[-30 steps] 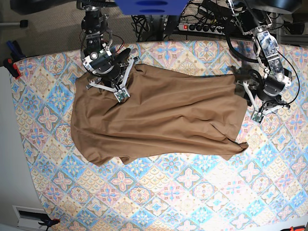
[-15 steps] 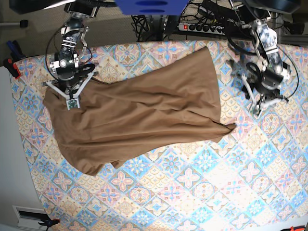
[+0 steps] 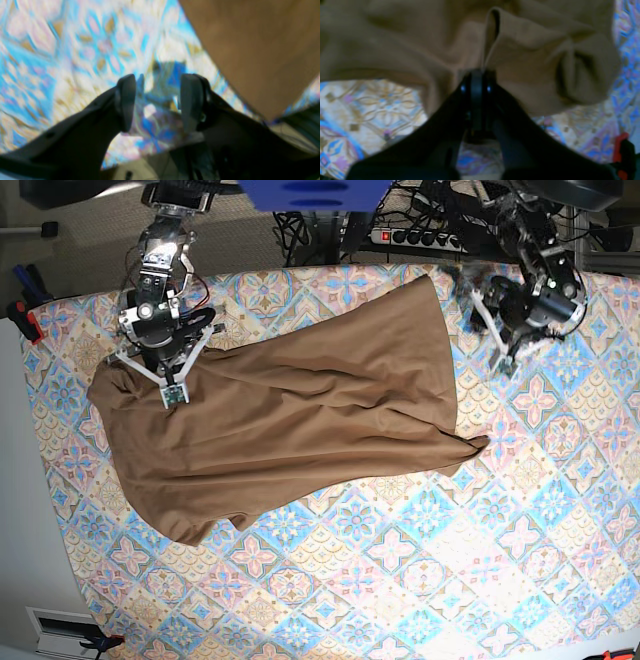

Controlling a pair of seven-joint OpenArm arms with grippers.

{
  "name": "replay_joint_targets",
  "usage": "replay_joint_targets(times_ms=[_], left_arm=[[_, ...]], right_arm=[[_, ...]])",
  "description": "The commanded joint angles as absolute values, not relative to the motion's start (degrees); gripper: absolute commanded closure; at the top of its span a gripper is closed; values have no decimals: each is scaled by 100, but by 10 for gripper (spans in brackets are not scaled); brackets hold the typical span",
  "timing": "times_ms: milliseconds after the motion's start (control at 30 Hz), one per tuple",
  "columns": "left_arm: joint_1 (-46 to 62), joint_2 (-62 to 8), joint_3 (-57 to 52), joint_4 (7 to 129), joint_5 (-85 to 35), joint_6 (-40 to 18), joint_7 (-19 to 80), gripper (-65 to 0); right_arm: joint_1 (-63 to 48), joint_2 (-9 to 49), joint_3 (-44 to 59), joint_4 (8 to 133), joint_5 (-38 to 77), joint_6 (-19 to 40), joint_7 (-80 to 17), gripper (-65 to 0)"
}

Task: Layout the t-shirt on the table in an organized manner, then fold the t-shirt properly
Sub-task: 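Move the left gripper to the shirt edge and grasp it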

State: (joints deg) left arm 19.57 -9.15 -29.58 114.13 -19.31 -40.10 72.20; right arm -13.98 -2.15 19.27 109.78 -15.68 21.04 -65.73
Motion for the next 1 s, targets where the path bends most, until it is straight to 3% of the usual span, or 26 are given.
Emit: replay_joint_targets(times_ms=[0, 233, 967], left_arm=[[2062, -980, -2967, 11521, -2149, -4000, 7160, -288], [2501, -1059, -2949, 11512, -3187, -4000, 7204, -287], [2484, -549, -2281, 10651, -2273, -4000, 6756, -264]], right_arm=[[-1358, -198, 1930, 11064, -1578, 2097, -6510, 0], [-1349, -198, 1930, 11064, -1578, 2097, -6519, 0], [-1402, -198, 1921, 11090, -1587, 2097, -6519, 0]])
